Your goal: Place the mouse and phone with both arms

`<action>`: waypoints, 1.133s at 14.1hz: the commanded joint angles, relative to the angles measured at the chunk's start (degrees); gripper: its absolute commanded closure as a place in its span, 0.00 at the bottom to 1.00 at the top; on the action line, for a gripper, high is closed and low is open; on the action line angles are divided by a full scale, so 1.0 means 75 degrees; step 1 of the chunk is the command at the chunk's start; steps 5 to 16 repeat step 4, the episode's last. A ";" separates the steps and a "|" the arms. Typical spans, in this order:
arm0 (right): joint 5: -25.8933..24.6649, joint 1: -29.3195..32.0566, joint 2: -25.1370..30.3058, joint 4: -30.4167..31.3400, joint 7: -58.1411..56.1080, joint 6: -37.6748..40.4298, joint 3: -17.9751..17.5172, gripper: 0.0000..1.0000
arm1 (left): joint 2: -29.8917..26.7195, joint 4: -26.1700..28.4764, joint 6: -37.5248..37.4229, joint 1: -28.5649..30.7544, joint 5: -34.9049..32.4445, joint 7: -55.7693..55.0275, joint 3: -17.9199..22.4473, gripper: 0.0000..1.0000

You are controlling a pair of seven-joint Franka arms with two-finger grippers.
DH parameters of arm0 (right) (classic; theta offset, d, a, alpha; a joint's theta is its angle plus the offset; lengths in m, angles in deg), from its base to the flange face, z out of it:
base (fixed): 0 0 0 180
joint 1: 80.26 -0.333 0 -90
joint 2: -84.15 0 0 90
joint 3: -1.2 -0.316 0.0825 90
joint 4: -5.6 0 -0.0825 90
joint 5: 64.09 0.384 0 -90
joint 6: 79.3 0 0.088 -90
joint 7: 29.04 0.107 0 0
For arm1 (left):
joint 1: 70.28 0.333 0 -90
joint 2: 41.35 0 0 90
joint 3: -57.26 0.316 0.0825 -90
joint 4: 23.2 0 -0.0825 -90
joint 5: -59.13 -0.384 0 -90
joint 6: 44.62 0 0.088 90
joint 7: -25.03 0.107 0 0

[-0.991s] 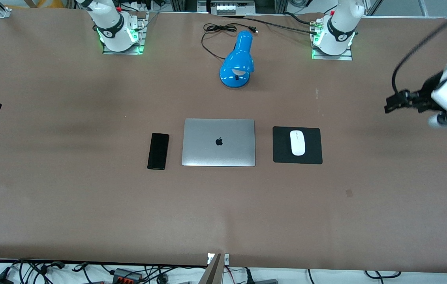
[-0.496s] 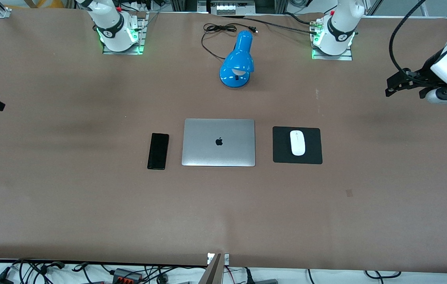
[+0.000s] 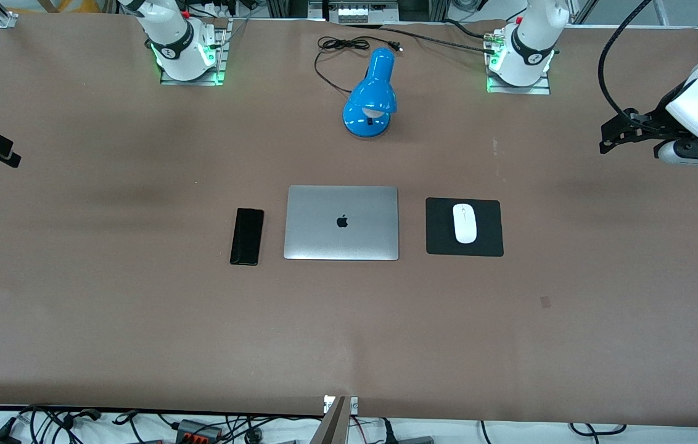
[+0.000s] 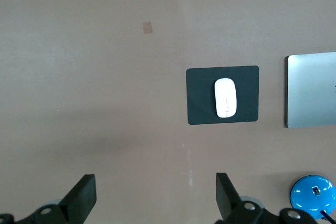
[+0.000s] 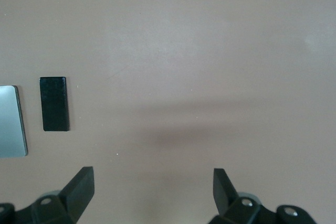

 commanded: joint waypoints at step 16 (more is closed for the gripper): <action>-0.0119 0.0015 -0.0042 0.0102 -0.0008 -0.0048 -0.0011 0.00 | 0.0191 -0.0301 -0.0089 -0.0005 -0.0076 -0.0141 -0.0031 0.00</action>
